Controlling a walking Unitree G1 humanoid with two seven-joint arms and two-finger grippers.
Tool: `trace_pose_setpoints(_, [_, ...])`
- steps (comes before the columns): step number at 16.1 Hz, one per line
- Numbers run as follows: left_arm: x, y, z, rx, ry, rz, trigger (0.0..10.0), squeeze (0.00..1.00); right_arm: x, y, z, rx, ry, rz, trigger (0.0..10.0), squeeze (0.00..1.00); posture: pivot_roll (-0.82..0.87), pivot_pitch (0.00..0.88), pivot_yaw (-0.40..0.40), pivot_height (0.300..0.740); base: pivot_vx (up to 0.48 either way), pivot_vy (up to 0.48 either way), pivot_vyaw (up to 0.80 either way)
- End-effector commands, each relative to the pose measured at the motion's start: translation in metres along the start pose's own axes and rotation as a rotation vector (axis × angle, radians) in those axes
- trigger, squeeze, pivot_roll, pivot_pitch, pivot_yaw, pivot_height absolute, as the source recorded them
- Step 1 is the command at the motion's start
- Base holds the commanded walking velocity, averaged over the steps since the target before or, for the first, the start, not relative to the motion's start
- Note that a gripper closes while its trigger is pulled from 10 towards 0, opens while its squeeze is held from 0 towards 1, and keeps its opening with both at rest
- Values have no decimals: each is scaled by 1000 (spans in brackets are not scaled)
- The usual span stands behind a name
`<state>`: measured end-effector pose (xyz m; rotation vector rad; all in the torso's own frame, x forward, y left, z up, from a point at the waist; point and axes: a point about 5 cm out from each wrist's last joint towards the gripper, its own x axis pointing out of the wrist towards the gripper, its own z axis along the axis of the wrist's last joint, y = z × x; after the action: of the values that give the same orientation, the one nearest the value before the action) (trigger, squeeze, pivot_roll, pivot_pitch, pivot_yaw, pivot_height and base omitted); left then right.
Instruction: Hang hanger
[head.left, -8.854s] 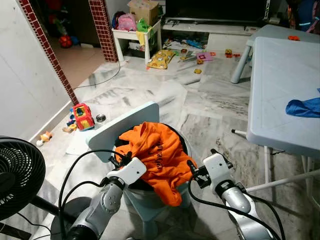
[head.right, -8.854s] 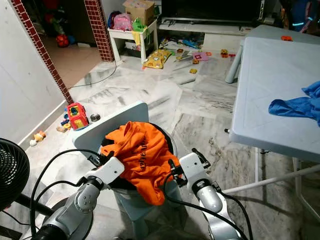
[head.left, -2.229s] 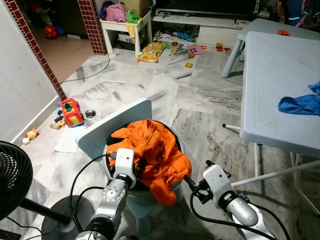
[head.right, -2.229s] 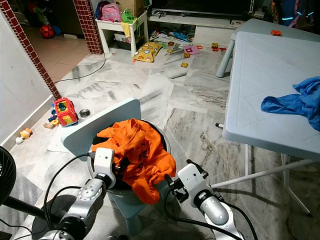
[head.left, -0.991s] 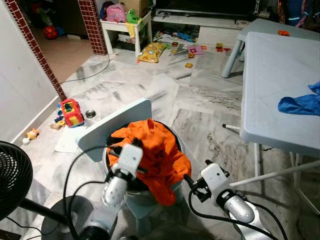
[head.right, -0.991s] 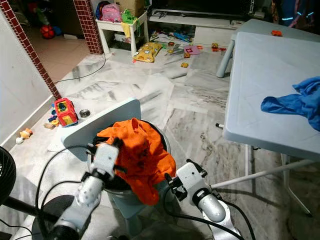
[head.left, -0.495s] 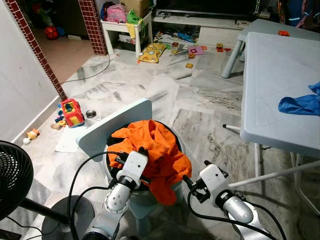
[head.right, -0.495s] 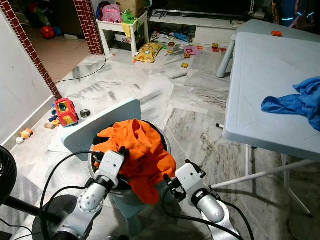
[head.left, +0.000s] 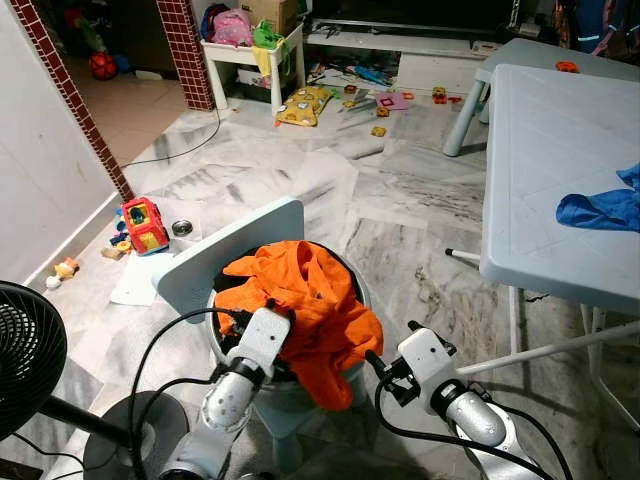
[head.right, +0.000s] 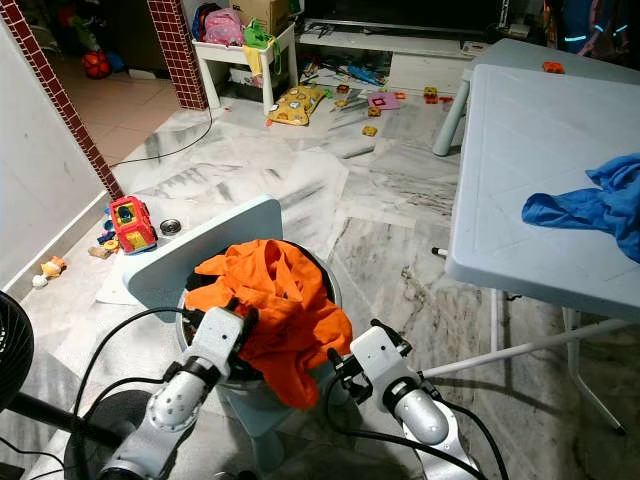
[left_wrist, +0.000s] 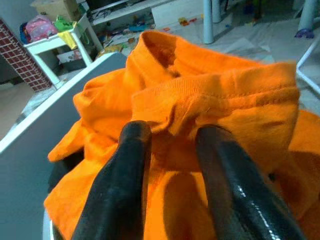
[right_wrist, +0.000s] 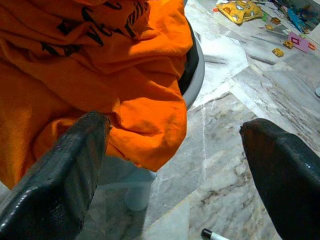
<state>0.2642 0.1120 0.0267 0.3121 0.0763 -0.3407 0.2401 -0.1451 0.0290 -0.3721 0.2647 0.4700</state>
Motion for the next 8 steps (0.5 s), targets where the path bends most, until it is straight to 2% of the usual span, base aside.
trace_pose_setpoints(1, [-2, 3, -3, 10, 18, 10, 10000, 1000, 2, 1, 1, -6, -3, 2, 10000, 0, -178, 54, 40, 740, 0, 0, 0])
trace_pose_setpoints(8, [5, 13, -8, 47, 75, -38, 10000, 1000, 2, 2, 1, -13, -3, 3, 10000, 0, -180, 54, 40, 740, 0, 0, 0])
